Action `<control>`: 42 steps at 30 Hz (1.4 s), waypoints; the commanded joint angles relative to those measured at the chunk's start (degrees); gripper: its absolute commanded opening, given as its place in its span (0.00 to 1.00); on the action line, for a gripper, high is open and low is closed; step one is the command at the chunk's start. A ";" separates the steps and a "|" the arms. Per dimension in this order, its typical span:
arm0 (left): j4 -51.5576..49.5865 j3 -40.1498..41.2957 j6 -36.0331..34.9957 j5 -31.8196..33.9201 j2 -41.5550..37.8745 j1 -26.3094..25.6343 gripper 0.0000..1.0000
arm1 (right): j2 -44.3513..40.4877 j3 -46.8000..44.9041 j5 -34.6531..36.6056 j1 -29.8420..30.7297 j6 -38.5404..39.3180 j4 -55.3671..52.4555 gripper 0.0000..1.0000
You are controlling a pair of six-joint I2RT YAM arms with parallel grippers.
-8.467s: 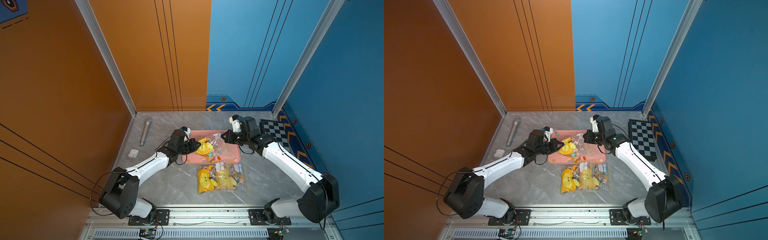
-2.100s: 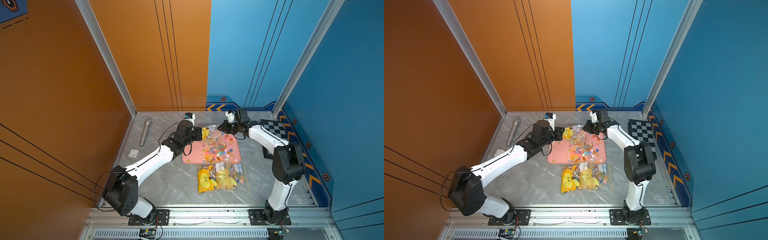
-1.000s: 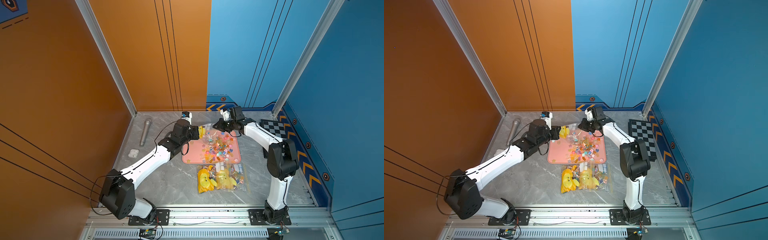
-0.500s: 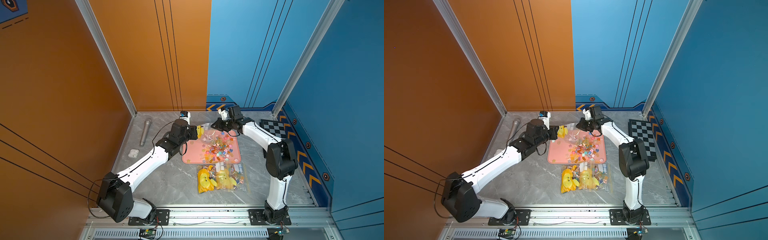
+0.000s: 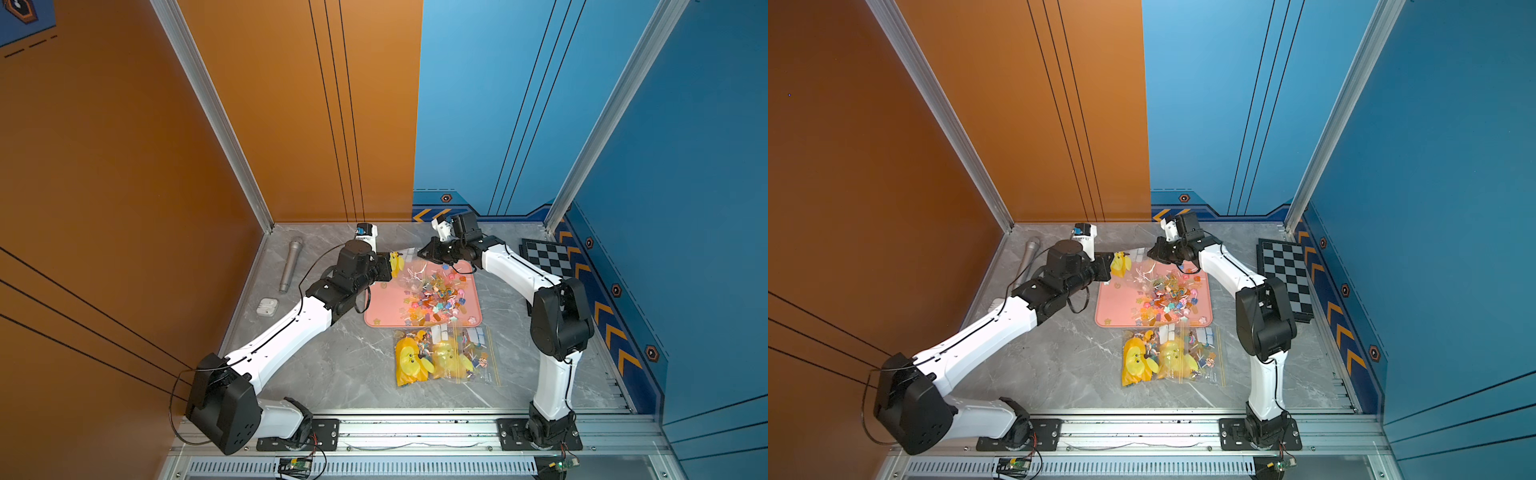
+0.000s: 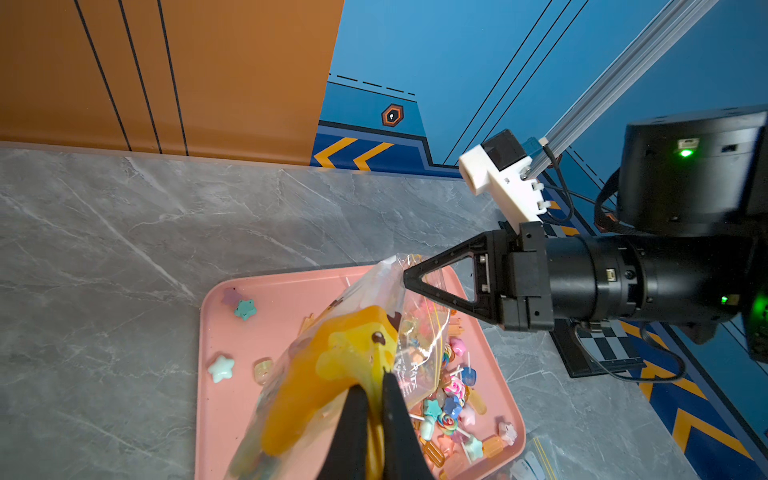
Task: Pour candies out of the ziploc bag
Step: 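Pour the candies out of the ziploc bag onto the tray.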
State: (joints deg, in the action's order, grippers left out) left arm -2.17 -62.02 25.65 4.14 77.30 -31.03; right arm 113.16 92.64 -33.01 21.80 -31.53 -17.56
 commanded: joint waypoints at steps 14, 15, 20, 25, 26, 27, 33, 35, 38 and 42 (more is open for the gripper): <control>0.58 1.59 -2.18 3.87 -5.23 1.32 0.00 | 2.17 0.96 3.66 0.07 -0.38 -2.55 0.00; 0.51 1.64 -2.27 4.03 -5.41 1.40 0.00 | 2.17 0.97 3.66 0.15 -0.38 -2.56 0.00; -0.10 1.90 -2.70 4.35 -6.38 1.68 0.00 | 2.32 0.97 3.83 0.65 -0.37 -2.68 0.00; -1.11 2.21 -3.39 4.88 -7.22 1.67 0.00 | 2.63 0.85 4.02 1.27 -0.38 -2.66 0.00; -1.31 2.25 -3.56 5.01 -7.41 1.68 0.00 | 2.74 0.74 4.04 1.40 -0.38 -2.65 0.00; -1.57 2.33 -3.64 5.09 -7.64 1.67 0.00 | 2.84 0.79 4.01 1.53 -0.37 -2.64 0.00; -2.30 2.60 -4.37 5.83 -8.83 1.75 0.00 | 3.29 0.83 4.08 2.10 -0.53 -2.61 0.00; -2.40 2.60 -4.53 6.02 -9.16 1.86 0.00 | 3.46 0.96 4.09 2.32 -0.55 -2.58 0.00; -2.57 2.60 -4.82 6.35 -9.60 1.98 0.00 | 3.73 0.97 4.12 2.59 -0.60 -2.59 0.00; -3.20 2.60 -5.34 6.76 -10.27 2.02 0.00 | 4.08 0.97 4.10 2.89 -0.64 -2.58 0.00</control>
State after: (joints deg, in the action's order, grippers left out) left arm -7.22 -59.11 21.80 7.42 70.78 -30.26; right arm 114.78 93.38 -34.13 25.76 -31.55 -17.50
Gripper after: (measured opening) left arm 0.086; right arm 0.047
